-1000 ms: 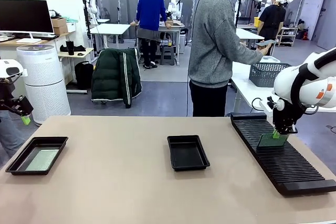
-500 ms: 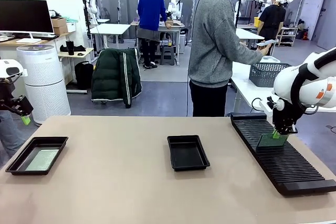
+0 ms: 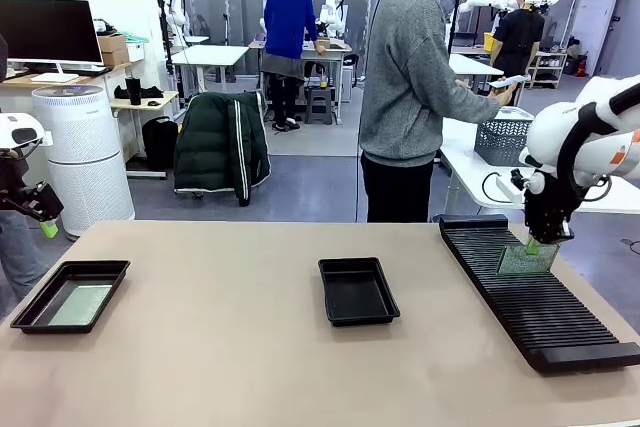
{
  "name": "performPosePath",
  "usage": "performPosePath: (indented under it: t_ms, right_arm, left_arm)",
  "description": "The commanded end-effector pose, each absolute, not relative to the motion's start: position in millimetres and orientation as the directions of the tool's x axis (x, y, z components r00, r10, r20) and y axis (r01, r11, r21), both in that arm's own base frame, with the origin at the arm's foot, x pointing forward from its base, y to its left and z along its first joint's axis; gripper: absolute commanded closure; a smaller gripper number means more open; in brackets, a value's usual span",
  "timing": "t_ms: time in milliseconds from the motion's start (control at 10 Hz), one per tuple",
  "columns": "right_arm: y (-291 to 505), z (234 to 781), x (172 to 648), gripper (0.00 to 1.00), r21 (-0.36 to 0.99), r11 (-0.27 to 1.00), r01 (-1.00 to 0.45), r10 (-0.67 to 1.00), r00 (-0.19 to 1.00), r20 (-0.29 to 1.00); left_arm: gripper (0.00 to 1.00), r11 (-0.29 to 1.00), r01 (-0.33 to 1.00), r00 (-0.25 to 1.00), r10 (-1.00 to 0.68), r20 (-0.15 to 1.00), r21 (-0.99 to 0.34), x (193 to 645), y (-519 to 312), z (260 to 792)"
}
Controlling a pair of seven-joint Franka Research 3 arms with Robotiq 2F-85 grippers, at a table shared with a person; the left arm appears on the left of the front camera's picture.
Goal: Inspect and transfer BCBs to ESD trays.
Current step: Pick up the Blank PCB from the PCB Rack and place it in the right ESD tray.
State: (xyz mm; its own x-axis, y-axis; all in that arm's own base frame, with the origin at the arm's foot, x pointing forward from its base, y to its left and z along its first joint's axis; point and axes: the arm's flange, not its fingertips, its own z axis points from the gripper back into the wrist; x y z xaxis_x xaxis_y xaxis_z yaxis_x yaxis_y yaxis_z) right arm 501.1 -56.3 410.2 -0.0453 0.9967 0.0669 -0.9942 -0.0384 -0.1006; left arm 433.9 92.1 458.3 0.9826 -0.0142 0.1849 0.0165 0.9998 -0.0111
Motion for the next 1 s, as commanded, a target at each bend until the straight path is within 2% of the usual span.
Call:
performPosePath:
  t_ms: [0, 400, 900]
  right_arm:
    - [-55.5, 435.4, 502.5, 0.98, -0.076, -0.02, -0.997, 0.999, -0.022, 0.036]
    - [-52.0, 485.5, 488.4, 0.98, -0.054, 0.03, -0.998, 0.999, 0.029, 0.017]
    - [-54.1, 560.4, 457.3, 0.98, -0.077, 0.081, -0.994, 0.995, 0.077, 0.059]
  left_arm:
    - [0.0, 1.0, 0.013, 0.98, -0.012, 0.197, -0.008, 433.1, 93.3, 454.5]
    - [0.0, 1.0, 0.013, 0.98, -0.012, 0.197, -0.008, 433.1, 93.3, 454.5]
    - [0.0, 1.0, 0.013, 0.98, -0.012, 0.197, -0.008, 433.1, 93.3, 454.5]
